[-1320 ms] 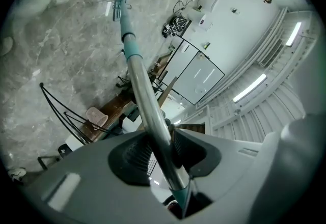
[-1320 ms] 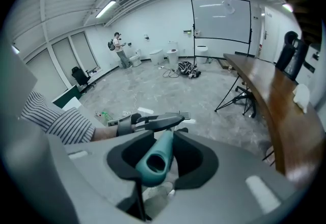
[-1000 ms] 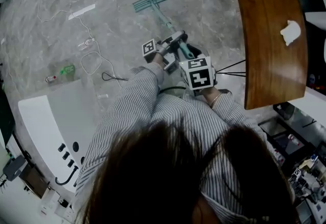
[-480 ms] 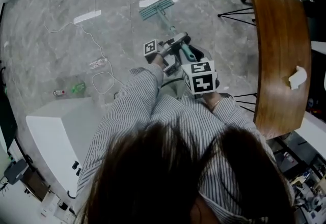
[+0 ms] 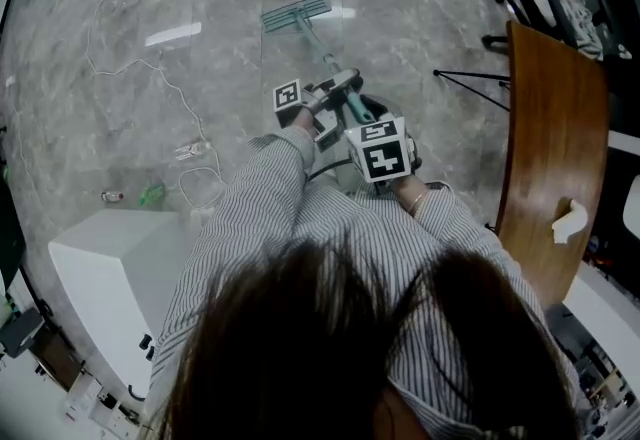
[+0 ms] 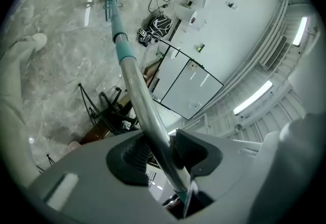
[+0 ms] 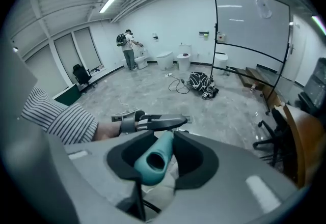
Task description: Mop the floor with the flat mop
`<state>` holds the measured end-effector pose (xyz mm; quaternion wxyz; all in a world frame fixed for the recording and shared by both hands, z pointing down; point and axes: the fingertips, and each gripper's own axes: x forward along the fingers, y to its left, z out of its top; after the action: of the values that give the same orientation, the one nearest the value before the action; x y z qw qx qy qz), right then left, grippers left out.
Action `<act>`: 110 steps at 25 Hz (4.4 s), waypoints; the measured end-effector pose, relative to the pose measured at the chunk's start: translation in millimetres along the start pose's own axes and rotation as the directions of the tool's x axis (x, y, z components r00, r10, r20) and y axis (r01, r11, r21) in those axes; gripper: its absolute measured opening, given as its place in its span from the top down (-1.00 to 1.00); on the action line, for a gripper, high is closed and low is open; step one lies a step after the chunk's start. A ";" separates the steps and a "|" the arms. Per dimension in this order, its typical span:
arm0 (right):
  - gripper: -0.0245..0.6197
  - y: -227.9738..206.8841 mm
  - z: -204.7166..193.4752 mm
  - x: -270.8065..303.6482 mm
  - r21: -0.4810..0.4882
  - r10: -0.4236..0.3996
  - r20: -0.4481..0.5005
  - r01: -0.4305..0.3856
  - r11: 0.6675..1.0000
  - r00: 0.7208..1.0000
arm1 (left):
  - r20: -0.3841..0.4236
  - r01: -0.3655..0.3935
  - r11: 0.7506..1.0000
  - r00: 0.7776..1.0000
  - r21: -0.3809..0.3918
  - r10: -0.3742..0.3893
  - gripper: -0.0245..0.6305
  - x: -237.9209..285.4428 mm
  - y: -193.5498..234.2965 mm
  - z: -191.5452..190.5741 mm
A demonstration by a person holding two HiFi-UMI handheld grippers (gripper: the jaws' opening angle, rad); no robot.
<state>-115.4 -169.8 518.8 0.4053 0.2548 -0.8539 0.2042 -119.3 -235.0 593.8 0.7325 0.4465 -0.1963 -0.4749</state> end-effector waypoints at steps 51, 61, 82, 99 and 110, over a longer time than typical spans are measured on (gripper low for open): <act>0.55 -30.5 364.6 290.9 -0.052 0.027 -0.061 -0.030 0.998 0.998 | 0.152 -0.070 0.998 0.986 0.002 0.069 0.49 94.0 -213.8 413.9; 0.56 -53.3 249.6 211.5 -0.090 0.058 -0.078 -0.065 0.994 0.995 | 0.190 -0.027 0.999 0.982 0.018 0.024 0.49 89.7 -135.8 301.0; 0.56 0.0 -7.1 41.6 0.021 0.036 -0.065 -0.035 0.999 0.997 | 0.184 -0.027 0.999 0.982 -0.023 0.030 0.54 -14.9 14.6 45.0; 0.56 107.0 -216.1 -99.7 0.016 0.013 -0.092 -0.011 1.000 0.996 | 0.156 -0.051 0.998 0.986 -0.030 0.055 0.54 -153.7 116.9 -168.4; 0.56 84.5 -340.0 -193.1 -0.010 0.032 -0.102 -0.033 0.999 0.994 | 0.191 -0.004 0.999 0.982 -0.034 0.011 0.55 -159.3 197.5 -298.5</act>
<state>138.3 137.6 553.0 0.4464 0.2278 -0.8373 0.2186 120.7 73.0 625.1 0.7194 0.3858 -0.2595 -0.5161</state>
